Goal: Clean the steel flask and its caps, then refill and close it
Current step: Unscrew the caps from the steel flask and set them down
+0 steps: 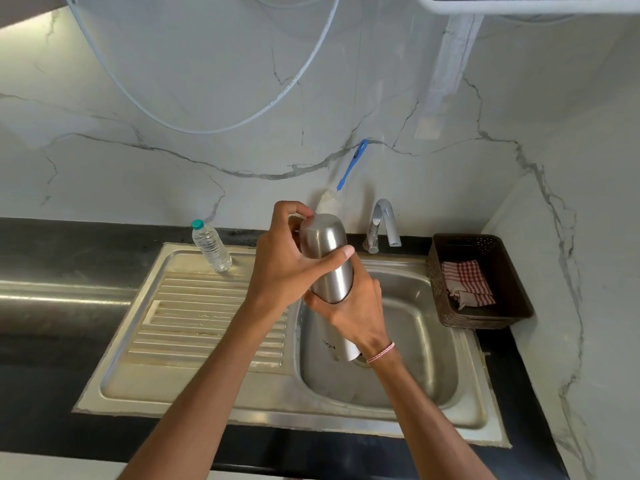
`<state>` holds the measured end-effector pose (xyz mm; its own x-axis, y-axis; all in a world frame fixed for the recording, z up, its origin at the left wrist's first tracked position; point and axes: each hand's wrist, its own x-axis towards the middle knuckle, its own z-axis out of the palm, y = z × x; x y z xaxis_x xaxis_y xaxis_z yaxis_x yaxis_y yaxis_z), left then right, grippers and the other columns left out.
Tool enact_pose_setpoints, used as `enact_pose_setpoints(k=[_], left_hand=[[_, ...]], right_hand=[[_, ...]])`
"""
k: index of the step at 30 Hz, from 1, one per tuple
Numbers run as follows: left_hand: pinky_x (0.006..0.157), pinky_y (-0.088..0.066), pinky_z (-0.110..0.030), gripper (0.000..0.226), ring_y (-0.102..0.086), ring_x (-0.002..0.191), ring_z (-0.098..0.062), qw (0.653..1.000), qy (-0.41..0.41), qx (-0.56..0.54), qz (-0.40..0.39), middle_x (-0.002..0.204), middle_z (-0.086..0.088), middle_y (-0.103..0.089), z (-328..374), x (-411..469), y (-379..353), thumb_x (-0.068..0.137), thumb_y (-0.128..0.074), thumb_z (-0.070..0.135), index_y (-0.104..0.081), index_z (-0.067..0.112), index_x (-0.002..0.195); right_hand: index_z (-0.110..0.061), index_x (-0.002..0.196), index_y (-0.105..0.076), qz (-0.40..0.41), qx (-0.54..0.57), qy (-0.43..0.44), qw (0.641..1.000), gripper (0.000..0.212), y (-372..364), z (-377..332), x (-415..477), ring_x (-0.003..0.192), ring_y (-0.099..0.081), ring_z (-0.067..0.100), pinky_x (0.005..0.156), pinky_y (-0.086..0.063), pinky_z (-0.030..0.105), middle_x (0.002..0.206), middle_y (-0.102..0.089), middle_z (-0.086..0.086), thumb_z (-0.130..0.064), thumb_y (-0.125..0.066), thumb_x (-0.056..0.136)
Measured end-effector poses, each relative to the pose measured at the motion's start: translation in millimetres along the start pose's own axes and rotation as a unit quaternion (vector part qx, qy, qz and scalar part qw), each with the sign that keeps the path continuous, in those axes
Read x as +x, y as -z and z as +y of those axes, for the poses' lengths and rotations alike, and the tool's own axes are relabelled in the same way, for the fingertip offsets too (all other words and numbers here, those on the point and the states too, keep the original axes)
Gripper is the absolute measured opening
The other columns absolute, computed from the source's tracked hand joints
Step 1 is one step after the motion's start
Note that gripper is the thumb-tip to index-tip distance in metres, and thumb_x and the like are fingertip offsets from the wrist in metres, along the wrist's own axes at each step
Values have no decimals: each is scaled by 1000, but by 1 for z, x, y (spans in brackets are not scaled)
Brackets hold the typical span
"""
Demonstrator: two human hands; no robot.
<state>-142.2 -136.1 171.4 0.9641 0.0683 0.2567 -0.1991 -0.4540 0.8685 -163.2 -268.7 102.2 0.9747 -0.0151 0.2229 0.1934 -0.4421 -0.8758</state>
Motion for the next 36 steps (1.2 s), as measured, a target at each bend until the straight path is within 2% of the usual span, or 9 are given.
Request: enact_pose_setpoints(k=[4,7,10,13,16,21,27,32,36], left_hand=[[78,-57,-27,70,-64,91,-2,994,-46,91,45,102,16,-64,-1,0,-2,62,-84,71,-61,34,116],[75,-59,-38,65,-66,87,-7,993,-29,74,83,96,11,-66,-1,2,-1,62,-81,76,-65,29,104],[72,-61,-35,59,-70,82,-6,994,-8,27,104,90,12,-71,3,4,5,65,-85,70,-66,27,101],[68,-60,-29,50,-72,78,-6,990,65,-103,69,87,11,-75,-1,6,13,67,-92,52,-67,25,101],[63,-58,-27,71,-71,80,-8,970,134,-205,9,91,7,-73,-18,6,21,58,-88,55,-61,17,111],[80,-57,-21,84,-71,103,-10,948,157,-274,-46,112,0,-70,-63,-4,30,47,-96,53,-54,22,113],[94,-55,-30,81,-67,111,-7,978,144,-148,16,116,8,-71,-127,-21,43,56,-91,40,-60,30,130],[86,-55,-18,87,-64,110,1,983,169,27,59,118,16,-69,-202,-43,52,59,-100,36,-59,29,135],[99,-52,-31,85,-64,117,-17,971,199,129,15,128,0,-67,-258,-62,47,64,-99,25,-61,18,139]], right_hand=[[-31,126,-50,15,-29,15,999,73,-4,4,-4,76,-68,7,68,-50,13,90,-71,-15,-59,-80,65],[-31,120,-51,13,-40,16,999,68,-5,7,-4,73,-67,5,67,-51,15,89,-70,-16,-59,-81,65],[-30,114,-51,7,-49,8,999,65,-6,11,-5,70,-67,6,64,-53,18,87,-69,-14,-57,-85,65],[-28,111,-52,10,-57,2,998,63,-6,15,-4,66,-64,4,60,-43,7,84,-68,-13,-54,-88,66],[-28,106,-51,15,-63,-1,998,61,-6,17,-2,64,-63,7,59,-45,11,80,-67,-12,-54,-88,65],[-28,105,-51,14,-63,-3,998,61,-10,24,3,63,-63,7,59,-48,16,78,-66,-12,-55,-88,64],[-30,109,-52,4,-58,-15,998,64,-16,37,2,68,-67,6,65,-58,30,84,-69,-14,-60,-85,63],[-30,109,-53,-1,-61,-36,997,65,-28,47,1,70,-67,8,71,-59,39,85,-69,-14,-63,-82,61],[-29,109,-52,-15,-72,-39,997,64,-38,55,1,69,-66,5,73,-57,31,86,-68,-14,-57,-87,63]])
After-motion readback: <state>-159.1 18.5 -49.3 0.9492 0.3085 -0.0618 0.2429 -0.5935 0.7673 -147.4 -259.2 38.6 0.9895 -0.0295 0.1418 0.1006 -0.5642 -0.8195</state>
